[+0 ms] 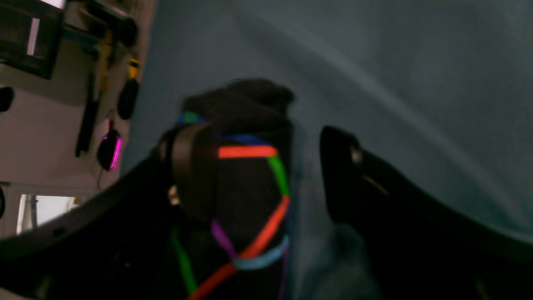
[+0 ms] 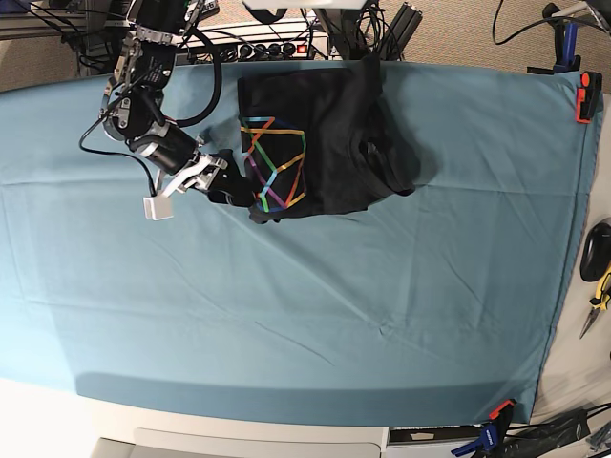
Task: Fold the T-shirt properly
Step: 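Move the right gripper to the printed side edge and grasp it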
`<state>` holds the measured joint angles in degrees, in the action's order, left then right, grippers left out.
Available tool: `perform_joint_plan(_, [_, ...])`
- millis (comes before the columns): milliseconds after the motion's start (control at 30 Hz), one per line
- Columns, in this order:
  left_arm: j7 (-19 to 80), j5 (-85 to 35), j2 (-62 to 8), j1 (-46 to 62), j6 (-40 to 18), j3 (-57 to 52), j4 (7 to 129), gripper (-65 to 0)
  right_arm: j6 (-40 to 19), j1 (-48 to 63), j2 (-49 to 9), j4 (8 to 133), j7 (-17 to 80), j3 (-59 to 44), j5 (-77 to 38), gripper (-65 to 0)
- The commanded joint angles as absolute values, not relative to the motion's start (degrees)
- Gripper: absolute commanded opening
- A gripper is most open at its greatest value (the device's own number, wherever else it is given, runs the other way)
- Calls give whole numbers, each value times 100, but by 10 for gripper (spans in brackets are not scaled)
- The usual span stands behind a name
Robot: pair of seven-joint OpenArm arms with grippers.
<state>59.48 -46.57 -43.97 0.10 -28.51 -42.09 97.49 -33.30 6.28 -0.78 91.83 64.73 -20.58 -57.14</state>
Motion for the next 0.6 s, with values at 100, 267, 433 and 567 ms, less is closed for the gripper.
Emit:
perform_joint_plan(100, [5808,-4718,-4554,-78,-2853,-4263,9824,-410,-3385,440,-93,9277,6403,-2062,-5894,-253])
perform_joint_plan(267, [5824,-4720,-4554,-78,-2853,-4261,9824,-410,-3385,263,-75,9277,6252,-1986,-5642,-253])
perform_joint_plan(433, [5824,-4718,-4554,-78,-2856,-4261,9824,-410,-3227,97,-45,9277,5946,-1636,-5151,-253])
perform_joint_plan(567, [5826,-4718,-4554,-78,-2856,-4261,9824,-410,-3079,82,97,9275,5841,-1253,-4805,-253])
